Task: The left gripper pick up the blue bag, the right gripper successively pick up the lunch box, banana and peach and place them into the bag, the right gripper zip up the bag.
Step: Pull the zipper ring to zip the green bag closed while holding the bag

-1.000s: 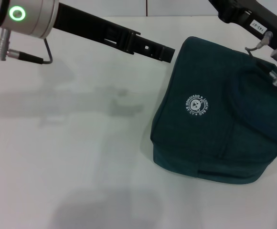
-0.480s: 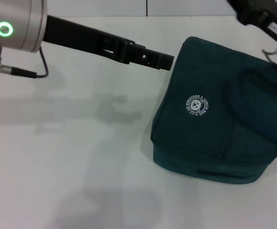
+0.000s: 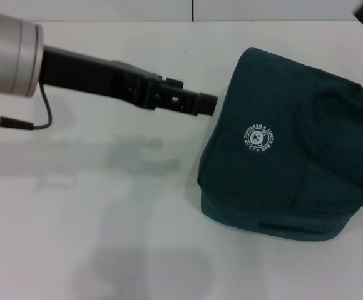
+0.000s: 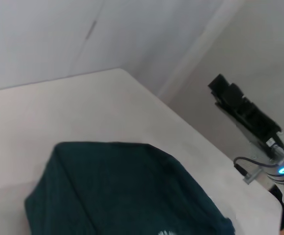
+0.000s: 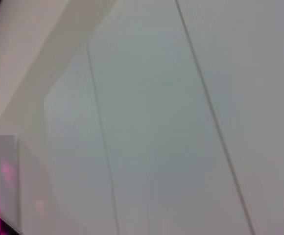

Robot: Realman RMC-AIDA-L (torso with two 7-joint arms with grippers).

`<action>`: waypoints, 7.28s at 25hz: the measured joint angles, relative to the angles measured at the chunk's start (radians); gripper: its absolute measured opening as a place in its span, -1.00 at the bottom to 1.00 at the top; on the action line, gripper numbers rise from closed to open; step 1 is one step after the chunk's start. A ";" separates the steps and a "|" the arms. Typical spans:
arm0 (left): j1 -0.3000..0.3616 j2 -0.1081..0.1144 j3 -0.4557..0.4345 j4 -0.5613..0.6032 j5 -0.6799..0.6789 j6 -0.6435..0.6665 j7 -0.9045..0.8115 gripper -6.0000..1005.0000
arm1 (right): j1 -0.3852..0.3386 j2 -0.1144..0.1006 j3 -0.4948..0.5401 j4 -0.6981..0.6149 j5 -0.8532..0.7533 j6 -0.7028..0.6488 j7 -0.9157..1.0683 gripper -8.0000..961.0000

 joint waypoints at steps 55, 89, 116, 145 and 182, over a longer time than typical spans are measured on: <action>-0.256 -0.008 0.430 -0.373 -0.023 -0.418 -0.120 0.75 | -0.327 -0.045 0.117 0.089 -0.013 0.026 -0.056 0.63; -0.267 -0.006 0.471 -0.490 -0.159 -0.473 0.043 -0.52 | -0.305 -0.039 0.117 0.089 -0.022 0.040 -0.051 0.63; -0.210 -0.001 0.230 -0.437 -0.247 -0.272 0.102 -0.75 | -0.295 -0.029 0.115 0.089 -0.024 0.035 -0.050 0.63; -0.179 -0.003 0.120 -0.423 -0.144 -0.219 0.146 -0.47 | -0.245 -0.029 0.098 0.087 -0.036 0.038 -0.049 0.63; -0.318 -0.010 0.323 -0.710 -0.274 -0.385 0.208 0.65 | -0.263 -0.028 0.090 0.089 -0.036 0.039 -0.049 0.63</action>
